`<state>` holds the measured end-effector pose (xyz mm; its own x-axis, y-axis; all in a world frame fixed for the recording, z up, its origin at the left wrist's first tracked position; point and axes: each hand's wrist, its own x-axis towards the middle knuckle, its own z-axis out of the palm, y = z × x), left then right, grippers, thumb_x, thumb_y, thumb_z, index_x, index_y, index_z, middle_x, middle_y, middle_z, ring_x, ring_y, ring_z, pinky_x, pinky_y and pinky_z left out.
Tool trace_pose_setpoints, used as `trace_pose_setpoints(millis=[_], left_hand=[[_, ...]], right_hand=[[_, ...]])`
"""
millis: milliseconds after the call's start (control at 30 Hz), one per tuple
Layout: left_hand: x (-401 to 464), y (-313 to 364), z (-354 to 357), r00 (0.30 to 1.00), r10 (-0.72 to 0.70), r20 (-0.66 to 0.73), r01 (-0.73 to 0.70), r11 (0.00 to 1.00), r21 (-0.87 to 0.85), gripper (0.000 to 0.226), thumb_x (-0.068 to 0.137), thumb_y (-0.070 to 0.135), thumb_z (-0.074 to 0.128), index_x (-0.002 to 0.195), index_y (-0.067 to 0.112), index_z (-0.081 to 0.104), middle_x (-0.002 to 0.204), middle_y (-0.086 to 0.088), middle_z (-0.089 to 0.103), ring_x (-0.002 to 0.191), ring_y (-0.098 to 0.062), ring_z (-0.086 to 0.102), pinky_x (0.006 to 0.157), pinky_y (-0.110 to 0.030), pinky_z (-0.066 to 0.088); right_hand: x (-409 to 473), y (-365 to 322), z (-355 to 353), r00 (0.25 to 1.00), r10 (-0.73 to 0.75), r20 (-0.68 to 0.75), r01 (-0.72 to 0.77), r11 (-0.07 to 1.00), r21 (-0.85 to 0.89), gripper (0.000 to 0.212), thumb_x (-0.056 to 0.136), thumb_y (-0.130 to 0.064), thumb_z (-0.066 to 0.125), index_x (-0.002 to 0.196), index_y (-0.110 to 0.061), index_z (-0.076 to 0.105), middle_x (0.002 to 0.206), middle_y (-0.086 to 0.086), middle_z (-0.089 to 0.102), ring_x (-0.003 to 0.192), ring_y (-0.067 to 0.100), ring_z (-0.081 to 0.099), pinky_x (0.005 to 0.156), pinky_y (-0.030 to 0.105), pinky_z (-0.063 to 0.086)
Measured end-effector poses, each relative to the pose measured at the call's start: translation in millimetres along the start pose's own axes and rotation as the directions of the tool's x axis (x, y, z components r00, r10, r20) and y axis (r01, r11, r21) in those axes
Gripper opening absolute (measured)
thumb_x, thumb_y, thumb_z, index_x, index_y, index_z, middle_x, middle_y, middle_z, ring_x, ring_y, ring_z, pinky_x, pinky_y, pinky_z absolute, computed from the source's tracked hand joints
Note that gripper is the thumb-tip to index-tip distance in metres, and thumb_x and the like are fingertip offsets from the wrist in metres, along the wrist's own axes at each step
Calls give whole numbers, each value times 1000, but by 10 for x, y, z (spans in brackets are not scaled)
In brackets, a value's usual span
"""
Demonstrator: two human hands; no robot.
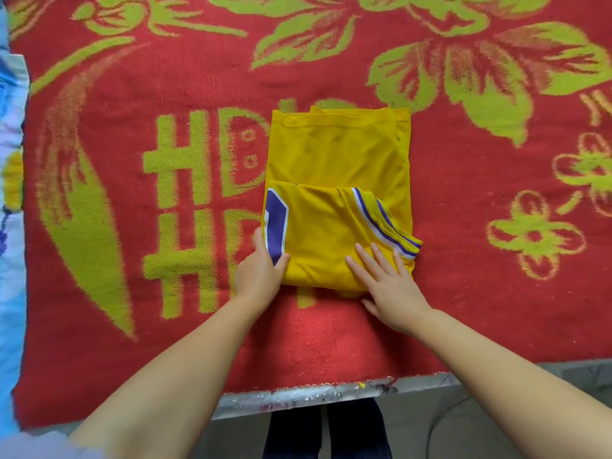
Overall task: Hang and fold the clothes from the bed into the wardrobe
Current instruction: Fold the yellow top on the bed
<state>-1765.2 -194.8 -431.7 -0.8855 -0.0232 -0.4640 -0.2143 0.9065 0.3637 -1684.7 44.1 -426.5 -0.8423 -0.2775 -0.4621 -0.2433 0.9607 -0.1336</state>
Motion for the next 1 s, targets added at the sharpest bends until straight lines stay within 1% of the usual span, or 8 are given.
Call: trace_pose_setpoints(millis=[133, 200, 300, 500, 633, 733, 800, 1000], left_hand=[[-123, 91, 64, 855, 478, -203, -382, 843, 377, 85, 84, 48, 52, 151, 9, 18, 150, -17, 33, 140, -32, 31, 110, -57, 23], [-135, 62, 126, 720, 689, 86, -644, 616, 453, 92, 83, 51, 53, 153, 20, 1, 159, -15, 6, 147, -31, 5, 113, -61, 8], [-65, -23, 143, 771, 508, 383, -635, 578, 512, 94, 90, 29, 49, 141, 32, -29, 156, -11, -26, 142, -28, -26, 115, -53, -5], [-73, 161, -103, 817, 375, 438, -574, 604, 553, 81, 93, -3, 38, 152, 30, -8, 158, -21, -9, 147, -33, -6, 119, -42, 6], [-263, 445, -457, 649, 177, 740, -587, 736, 338, 60, 87, -1, 40, 143, 22, 38, 131, -13, 50, 111, -29, 56, 84, -25, 49], [-171, 627, -824, 485, 69, 872, -510, 833, 217, 19, 84, 6, 43, 96, 15, 54, 74, -5, 53, 60, -17, 45, 47, -18, 36], [59, 684, -1057, 508, 75, 858, -436, 881, 182, 8, 86, 12, 47, 87, 14, 55, 75, -6, 54, 63, -18, 46, 56, -25, 37], [975, 733, -1225, 816, 185, 548, -294, 949, 117, 11, 92, 13, 52, 82, 10, 52, 80, -6, 55, 67, -15, 56, 61, -34, 55]], right_hand=[[106, -25, -11, 995, 95, 12, -95, 994, -47, 100, 87, -33, 56, 140, -34, -30, 158, 3, -21, 147, 30, -15, 112, 58, -11], [159, -54, -16, 991, 131, 16, -130, 990, -57, 98, 90, -28, 53, 139, -33, -32, 159, 5, -21, 147, 32, -14, 112, 59, -10], [208, -74, -49, 987, 161, 22, -159, 983, -91, 84, 96, -13, 38, 143, -33, -30, 159, 5, -20, 147, 32, -11, 114, 59, -4], [226, -24, -377, 977, 69, 203, -62, 997, -40, 77, 95, 0, 37, 153, -31, -4, 161, 9, -5, 148, 31, 1, 116, 52, 10], [73, 89, -842, 831, -117, 545, 19, 983, 181, 71, 90, 4, 35, 151, -30, 22, 136, 9, 48, 119, 27, 51, 89, 14, 40], [37, 186, -1201, 714, -149, 684, -52, 963, 264, 51, 83, 6, 35, 118, -23, 59, 90, -2, 58, 79, 14, 56, 58, 15, 41], [166, 349, -1421, 790, -116, 602, -93, 948, 304, 35, 83, 3, 41, 87, -26, 59, 79, -9, 57, 71, 9, 53, 53, 14, 39], [890, 836, -1665, 967, 176, 186, -226, 929, 294, 21, 91, -19, 58, 110, -13, 63, 112, 9, 63, 91, 23, 56, 68, 32, 43]])
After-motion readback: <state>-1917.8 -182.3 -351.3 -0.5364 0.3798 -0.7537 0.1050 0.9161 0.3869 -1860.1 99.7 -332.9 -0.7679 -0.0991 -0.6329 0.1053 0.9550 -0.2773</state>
